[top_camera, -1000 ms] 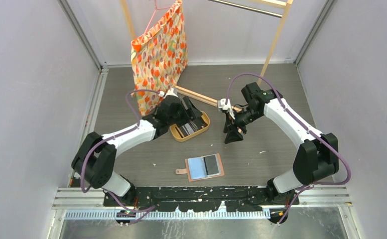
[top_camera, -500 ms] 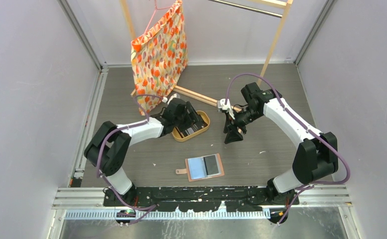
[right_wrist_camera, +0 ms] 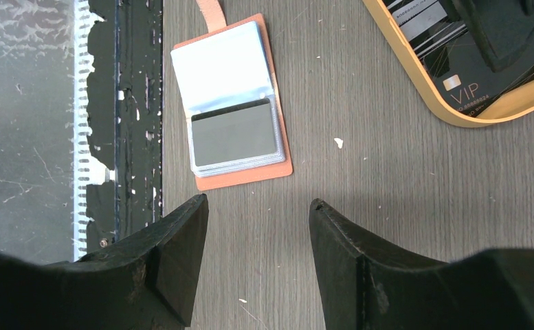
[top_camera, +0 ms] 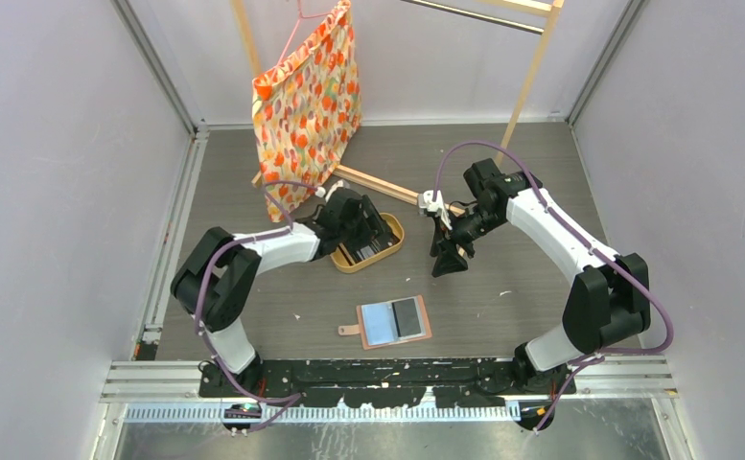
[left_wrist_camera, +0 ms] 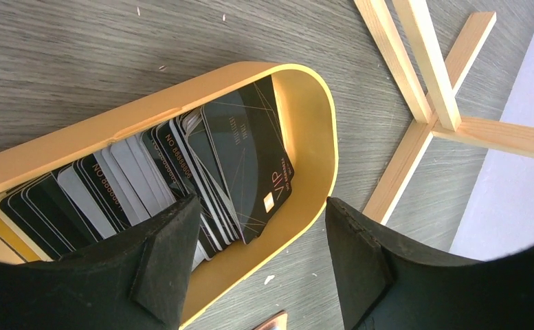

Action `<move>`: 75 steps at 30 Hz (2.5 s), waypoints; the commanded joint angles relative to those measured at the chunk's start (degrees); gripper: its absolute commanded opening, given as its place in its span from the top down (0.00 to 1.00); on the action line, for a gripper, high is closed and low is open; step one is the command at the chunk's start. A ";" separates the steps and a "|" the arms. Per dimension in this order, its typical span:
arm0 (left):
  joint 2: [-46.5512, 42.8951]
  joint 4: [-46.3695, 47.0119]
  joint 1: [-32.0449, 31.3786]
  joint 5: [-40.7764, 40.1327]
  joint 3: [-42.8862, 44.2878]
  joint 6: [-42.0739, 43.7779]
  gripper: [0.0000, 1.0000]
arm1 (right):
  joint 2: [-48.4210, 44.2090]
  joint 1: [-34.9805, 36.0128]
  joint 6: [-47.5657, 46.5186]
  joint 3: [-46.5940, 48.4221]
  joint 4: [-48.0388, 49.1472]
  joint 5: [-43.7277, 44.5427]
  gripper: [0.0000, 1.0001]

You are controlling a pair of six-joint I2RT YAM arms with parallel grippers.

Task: Put the credit cards into the card holder
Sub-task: Pick up the credit card from the storage box.

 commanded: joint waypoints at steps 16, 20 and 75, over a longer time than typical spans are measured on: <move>1.95 4.51 -0.68 -0.12 2.92 -1.34 0.37 | -0.25 0.10 -0.99 1.88 -0.49 -0.18 0.39; 1.40 6.06 -0.60 1.64 2.46 -1.41 0.40 | -0.21 0.06 -0.96 1.92 -0.59 -0.11 0.39; 9.89 35.39 5.73 17.59 -5.01 -4.58 0.44 | 23.52 2.06 58.86 12.53 33.29 7.90 0.53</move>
